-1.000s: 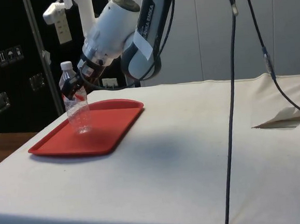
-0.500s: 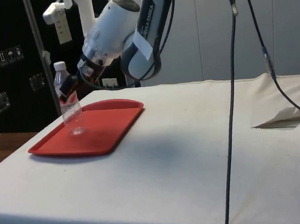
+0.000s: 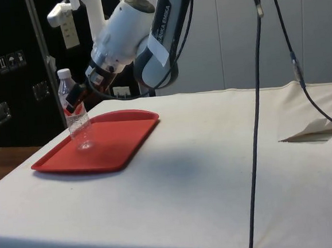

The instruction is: Place the bottle upright on the tray.

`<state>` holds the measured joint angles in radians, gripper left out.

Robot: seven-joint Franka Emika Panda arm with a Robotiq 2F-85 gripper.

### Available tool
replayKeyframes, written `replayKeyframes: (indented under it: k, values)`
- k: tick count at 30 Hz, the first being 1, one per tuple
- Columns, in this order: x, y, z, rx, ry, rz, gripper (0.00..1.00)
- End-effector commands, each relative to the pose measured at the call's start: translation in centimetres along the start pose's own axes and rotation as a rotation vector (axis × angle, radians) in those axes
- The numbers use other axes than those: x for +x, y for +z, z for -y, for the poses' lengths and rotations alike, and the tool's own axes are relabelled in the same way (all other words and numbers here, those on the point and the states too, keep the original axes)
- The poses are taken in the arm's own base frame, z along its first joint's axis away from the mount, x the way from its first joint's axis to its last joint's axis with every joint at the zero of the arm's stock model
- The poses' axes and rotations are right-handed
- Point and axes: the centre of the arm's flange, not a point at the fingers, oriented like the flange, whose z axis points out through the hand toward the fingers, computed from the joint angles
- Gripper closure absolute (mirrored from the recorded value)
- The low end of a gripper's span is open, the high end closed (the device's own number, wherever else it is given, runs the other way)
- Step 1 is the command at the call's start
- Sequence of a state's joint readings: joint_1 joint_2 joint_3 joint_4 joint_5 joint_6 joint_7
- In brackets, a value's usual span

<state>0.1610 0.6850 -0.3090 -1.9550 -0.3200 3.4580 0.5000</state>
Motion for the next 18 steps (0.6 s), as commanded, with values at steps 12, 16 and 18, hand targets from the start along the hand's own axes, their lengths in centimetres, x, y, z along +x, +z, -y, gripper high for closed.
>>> replayKeyframes:
  k: [12,16,18]
  values:
    - [0.5,-0.4,0.1,0.003,0.003,-0.005,0.00]
    - [0.8,-1.0,0.4,0.007,0.006,-0.008,0.00]
    - [0.8,-1.4,0.7,0.010,0.005,-0.007,0.00]
